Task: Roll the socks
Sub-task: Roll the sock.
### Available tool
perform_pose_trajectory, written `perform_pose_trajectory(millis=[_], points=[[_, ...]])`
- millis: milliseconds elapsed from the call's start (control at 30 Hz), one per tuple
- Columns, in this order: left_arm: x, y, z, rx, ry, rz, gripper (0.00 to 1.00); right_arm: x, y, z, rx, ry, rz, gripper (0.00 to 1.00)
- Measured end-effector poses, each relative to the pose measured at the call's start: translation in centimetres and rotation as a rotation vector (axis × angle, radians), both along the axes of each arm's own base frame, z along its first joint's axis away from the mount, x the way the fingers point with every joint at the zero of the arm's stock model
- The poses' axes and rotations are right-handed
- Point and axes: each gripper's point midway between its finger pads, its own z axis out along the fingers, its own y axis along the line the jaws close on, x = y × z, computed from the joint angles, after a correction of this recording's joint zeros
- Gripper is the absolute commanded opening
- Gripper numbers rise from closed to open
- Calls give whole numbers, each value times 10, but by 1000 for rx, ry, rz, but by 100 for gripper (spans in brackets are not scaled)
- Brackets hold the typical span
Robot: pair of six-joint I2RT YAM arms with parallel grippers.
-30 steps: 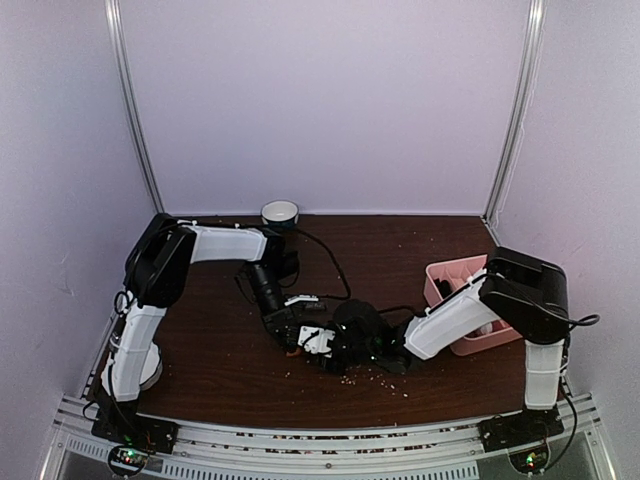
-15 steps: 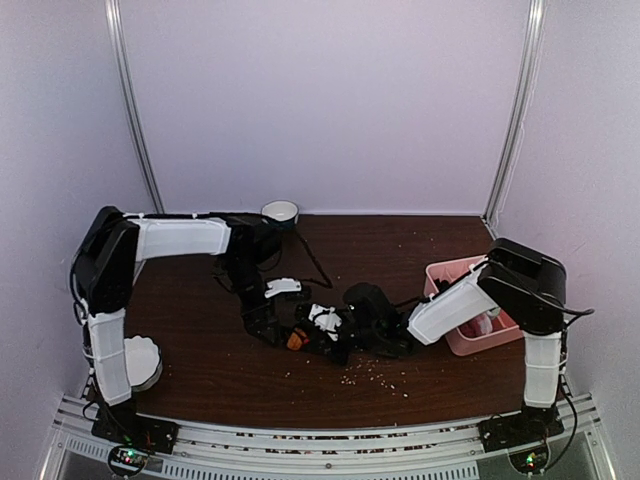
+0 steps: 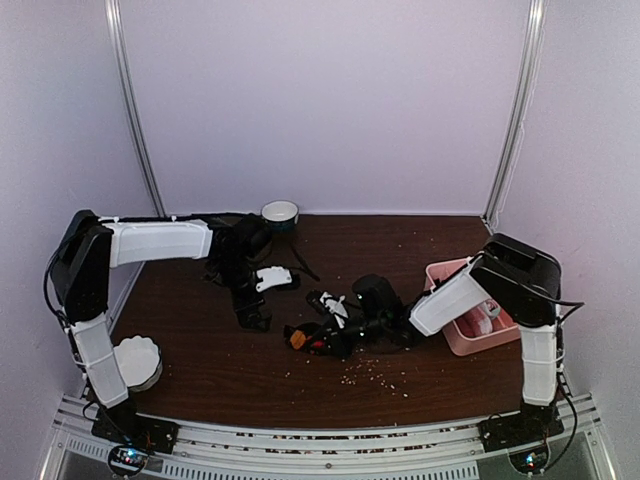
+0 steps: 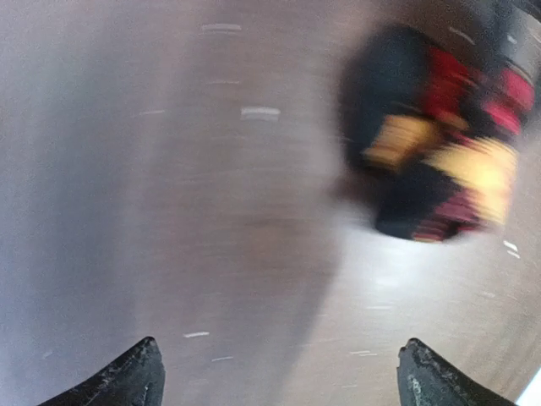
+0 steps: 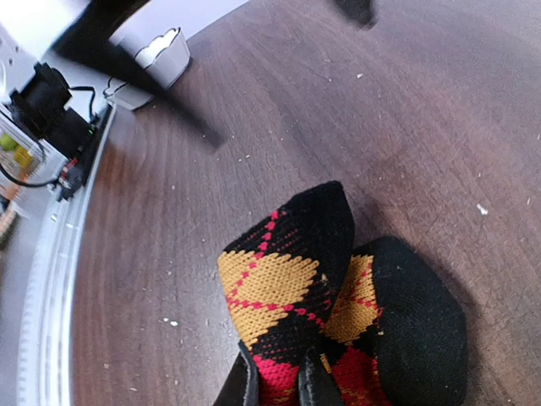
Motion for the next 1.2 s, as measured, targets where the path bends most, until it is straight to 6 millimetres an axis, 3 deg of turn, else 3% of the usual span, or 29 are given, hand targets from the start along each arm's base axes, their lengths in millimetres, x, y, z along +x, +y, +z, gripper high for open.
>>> perform_pose_trajectory(millis=[167,300,433,733,967,1100,1200], points=[[-58,-31,-3,-57,29,-221,89,8,-2,-3,32,163,-11,0],[-79,-42,-10,-133,44,-300,82,9,-3,-4,45,232,-7,0],[-83,-45,-22,-177,38,-337,77,10,-3,-6,56,291,-1,0],[-71,-77,-11,-211,-151,-484,72,10,-3,-7,62,371,6,0],[-67,-86,-15,-172,-235,-548,68,11,-3,-7,63,409,-3,0],[-65,-88,-20,-158,-252,-561,56,12,-2,-5,67,430,-6,1],[-63,-88,-26,-141,-262,-566,47,12,-1,-4,71,437,-9,8]])
